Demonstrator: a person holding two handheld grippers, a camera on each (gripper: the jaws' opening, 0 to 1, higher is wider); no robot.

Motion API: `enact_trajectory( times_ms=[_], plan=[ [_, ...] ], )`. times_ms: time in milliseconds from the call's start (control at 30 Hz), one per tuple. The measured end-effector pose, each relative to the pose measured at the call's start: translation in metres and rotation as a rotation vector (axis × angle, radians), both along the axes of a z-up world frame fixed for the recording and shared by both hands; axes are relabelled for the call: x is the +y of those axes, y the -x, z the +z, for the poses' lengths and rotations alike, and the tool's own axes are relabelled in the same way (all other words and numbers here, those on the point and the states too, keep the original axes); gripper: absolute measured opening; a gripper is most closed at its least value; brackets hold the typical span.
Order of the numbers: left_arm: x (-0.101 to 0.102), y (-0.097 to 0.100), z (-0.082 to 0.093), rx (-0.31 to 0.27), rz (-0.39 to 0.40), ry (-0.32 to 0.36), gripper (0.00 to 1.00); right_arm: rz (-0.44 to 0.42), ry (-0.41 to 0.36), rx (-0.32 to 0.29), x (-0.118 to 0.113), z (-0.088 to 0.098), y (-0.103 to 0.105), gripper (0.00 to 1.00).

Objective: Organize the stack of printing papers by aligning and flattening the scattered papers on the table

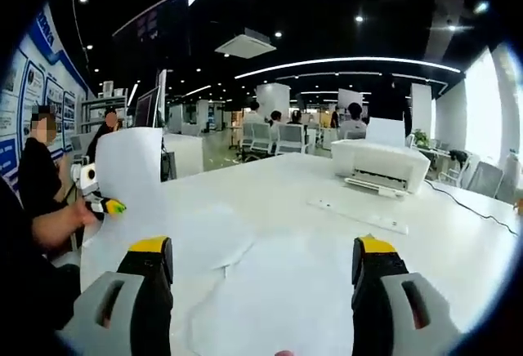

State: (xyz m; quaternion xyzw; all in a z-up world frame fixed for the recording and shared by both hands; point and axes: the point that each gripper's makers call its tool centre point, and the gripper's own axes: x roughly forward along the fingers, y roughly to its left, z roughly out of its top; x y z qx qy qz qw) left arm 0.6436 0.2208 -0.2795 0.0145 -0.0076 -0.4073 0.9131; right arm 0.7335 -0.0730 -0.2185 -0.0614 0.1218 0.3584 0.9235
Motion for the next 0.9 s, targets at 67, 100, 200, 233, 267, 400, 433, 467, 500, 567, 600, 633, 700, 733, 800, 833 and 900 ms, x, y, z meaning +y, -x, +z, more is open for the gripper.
enact_trajectory(
  times_ms=[67, 100, 200, 233, 267, 400, 433, 467, 500, 567, 600, 633, 700, 733, 800, 833, 900],
  plan=[
    [-0.001, 0.0, -0.001, -0.001, -0.002, -0.005, 0.06, 0.0, 0.039, -0.002, -0.004, -0.003, -0.002, 0.86],
    [-0.001, 0.001, -0.001, -0.002, -0.003, -0.007, 0.06, -0.003, 0.044, -0.001, -0.005, -0.004, -0.003, 0.86],
    [-0.001, 0.001, -0.001, -0.002, -0.003, -0.009, 0.06, -0.012, 0.034, 0.013, -0.008, -0.005, -0.004, 0.86],
    [-0.001, 0.001, -0.001, -0.001, -0.003, -0.01, 0.06, -0.013, 0.034, 0.014, -0.009, -0.005, -0.005, 0.86],
    [-0.001, 0.001, -0.001, -0.001, -0.003, -0.011, 0.06, -0.015, 0.035, 0.014, -0.01, -0.006, -0.005, 0.86],
    [-0.001, 0.0, -0.002, 0.001, -0.004, -0.019, 0.06, -0.016, 0.046, 0.008, -0.013, -0.007, -0.008, 0.84],
    [-0.001, 0.0, -0.002, 0.001, -0.003, -0.017, 0.06, -0.017, 0.045, 0.012, -0.017, -0.008, -0.015, 0.83],
    [-0.001, 0.0, -0.002, 0.001, -0.003, -0.016, 0.06, -0.017, 0.044, 0.014, -0.017, -0.008, -0.015, 0.83],
    [0.0, 0.0, -0.001, -0.001, -0.001, -0.012, 0.06, -0.016, 0.043, 0.017, -0.019, -0.009, -0.02, 0.83],
    [0.0, 0.0, -0.001, -0.002, -0.001, -0.008, 0.06, -0.012, 0.045, 0.02, -0.019, -0.01, -0.023, 0.83],
    [0.0, 0.0, -0.001, -0.002, 0.0, -0.008, 0.06, -0.012, 0.046, 0.021, -0.02, -0.01, -0.024, 0.83],
    [0.001, 0.0, -0.001, -0.002, 0.0, -0.009, 0.06, -0.011, 0.048, 0.023, -0.02, -0.011, -0.026, 0.83],
    [0.0, 0.0, -0.001, 0.0, 0.0, -0.011, 0.06, -0.015, 0.053, 0.03, -0.022, -0.013, -0.029, 0.83],
    [0.0, 0.0, -0.001, 0.0, 0.0, -0.012, 0.06, -0.017, 0.056, 0.033, -0.023, -0.014, -0.031, 0.83],
    [-0.001, 0.0, -0.002, 0.001, 0.0, -0.016, 0.06, -0.022, 0.061, 0.039, -0.026, -0.017, -0.035, 0.83],
    [-0.001, 0.0, -0.002, 0.0, 0.0, -0.019, 0.06, -0.025, 0.059, 0.044, -0.026, -0.018, -0.034, 0.83],
    [-0.001, 0.0, -0.002, -0.001, 0.001, -0.023, 0.06, -0.028, 0.056, 0.048, -0.026, -0.019, -0.035, 0.83]
  ],
)
